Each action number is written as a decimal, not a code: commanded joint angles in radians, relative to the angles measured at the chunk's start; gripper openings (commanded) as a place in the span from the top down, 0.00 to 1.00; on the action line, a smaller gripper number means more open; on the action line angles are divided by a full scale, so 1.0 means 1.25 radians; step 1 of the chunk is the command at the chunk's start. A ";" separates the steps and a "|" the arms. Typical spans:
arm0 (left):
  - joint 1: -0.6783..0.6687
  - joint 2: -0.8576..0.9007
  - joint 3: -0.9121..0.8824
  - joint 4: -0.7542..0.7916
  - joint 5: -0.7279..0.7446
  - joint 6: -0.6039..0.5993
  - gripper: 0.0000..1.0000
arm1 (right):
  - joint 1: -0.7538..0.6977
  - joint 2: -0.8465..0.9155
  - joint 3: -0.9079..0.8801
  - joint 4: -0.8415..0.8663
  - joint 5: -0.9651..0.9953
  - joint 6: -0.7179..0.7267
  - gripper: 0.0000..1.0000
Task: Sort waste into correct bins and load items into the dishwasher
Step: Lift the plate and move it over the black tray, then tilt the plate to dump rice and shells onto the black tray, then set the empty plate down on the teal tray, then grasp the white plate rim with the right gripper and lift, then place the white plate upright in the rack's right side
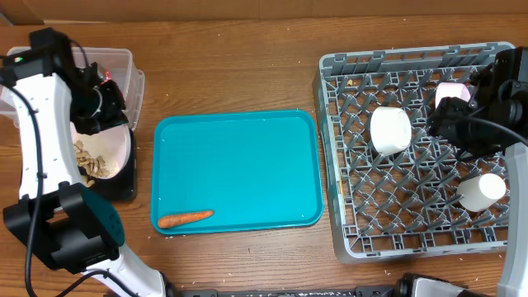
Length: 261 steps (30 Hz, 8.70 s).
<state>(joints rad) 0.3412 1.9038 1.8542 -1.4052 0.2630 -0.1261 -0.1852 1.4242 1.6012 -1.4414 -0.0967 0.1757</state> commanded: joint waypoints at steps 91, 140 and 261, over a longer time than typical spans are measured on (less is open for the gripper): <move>-0.186 -0.058 -0.105 -0.043 0.293 0.223 0.96 | -0.002 -0.007 0.012 -0.010 0.022 -0.004 0.37; -0.094 -0.186 -0.005 -0.061 -0.168 -0.331 0.00 | 0.458 0.081 0.012 0.283 -0.104 0.018 0.07; -0.043 -0.184 -0.005 0.048 -0.216 -0.360 0.00 | -0.031 0.285 -0.064 0.358 0.735 0.109 0.00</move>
<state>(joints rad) 0.2878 1.6737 1.8374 -1.3457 0.0029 -0.5560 -0.2256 1.8030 1.5253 -0.9932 0.8505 0.3004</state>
